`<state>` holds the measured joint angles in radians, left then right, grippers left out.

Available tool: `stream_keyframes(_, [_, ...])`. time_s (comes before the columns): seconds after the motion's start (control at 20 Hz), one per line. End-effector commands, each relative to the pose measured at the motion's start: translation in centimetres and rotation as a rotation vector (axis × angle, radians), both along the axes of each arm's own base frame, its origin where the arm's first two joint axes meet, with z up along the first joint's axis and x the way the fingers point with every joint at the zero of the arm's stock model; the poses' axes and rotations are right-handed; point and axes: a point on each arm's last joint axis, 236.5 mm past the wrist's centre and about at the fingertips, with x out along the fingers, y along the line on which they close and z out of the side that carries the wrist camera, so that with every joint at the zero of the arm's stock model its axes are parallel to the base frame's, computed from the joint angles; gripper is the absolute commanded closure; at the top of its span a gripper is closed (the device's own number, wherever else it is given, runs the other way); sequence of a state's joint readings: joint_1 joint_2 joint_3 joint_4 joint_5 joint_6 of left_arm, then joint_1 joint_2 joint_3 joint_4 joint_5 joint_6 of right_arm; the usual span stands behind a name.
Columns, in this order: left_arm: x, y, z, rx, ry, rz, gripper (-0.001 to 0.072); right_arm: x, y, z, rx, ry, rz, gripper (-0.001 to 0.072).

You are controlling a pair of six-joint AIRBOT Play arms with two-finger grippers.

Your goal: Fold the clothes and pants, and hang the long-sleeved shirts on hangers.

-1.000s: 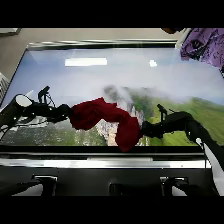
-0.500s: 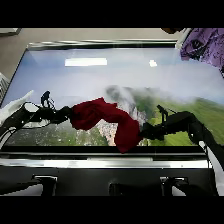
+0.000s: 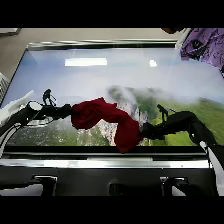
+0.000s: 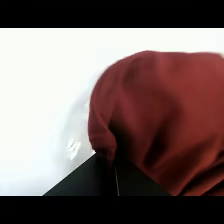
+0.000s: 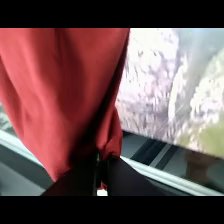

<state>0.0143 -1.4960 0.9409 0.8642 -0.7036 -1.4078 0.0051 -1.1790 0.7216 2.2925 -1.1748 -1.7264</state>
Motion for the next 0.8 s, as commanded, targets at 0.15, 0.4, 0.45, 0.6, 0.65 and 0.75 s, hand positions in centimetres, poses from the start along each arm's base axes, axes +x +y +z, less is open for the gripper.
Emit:
stream_keyframes(0.15, [5.5,1.9,14.2,0.133,-0.284,-0.132,0.0692,9.1,-5.2,10.9,-0.254,-0.413,-0.051,0.0679])
stream_keyframes(0.4, [3.2,4.8,37.6,0.398,-0.717,-0.156,0.0691,11.5,-9.3,31.8,-0.437,-0.928,-0.147,0.0679])
stream_keyframes(0.45, [1.5,5.5,41.4,0.431,-0.786,-0.117,0.0691,10.2,-10.1,35.5,-0.472,-1.017,-0.173,0.0679])
stream_keyframes(0.6, [-5.5,7.4,49.1,0.495,-0.930,0.014,0.0691,4.2,-11.5,42.8,-0.527,-1.189,-0.229,0.0679])
stream_keyframes(0.65, [-7.8,7.9,50.3,0.506,-0.946,0.043,0.0691,1.9,-11.5,44.2,-0.525,-1.231,-0.239,0.0679])
stream_keyframes(0.75, [-12.1,8.6,51.9,0.517,-0.961,0.094,0.0690,-1.6,-11.4,45.5,-0.515,-1.272,-0.257,0.0679])
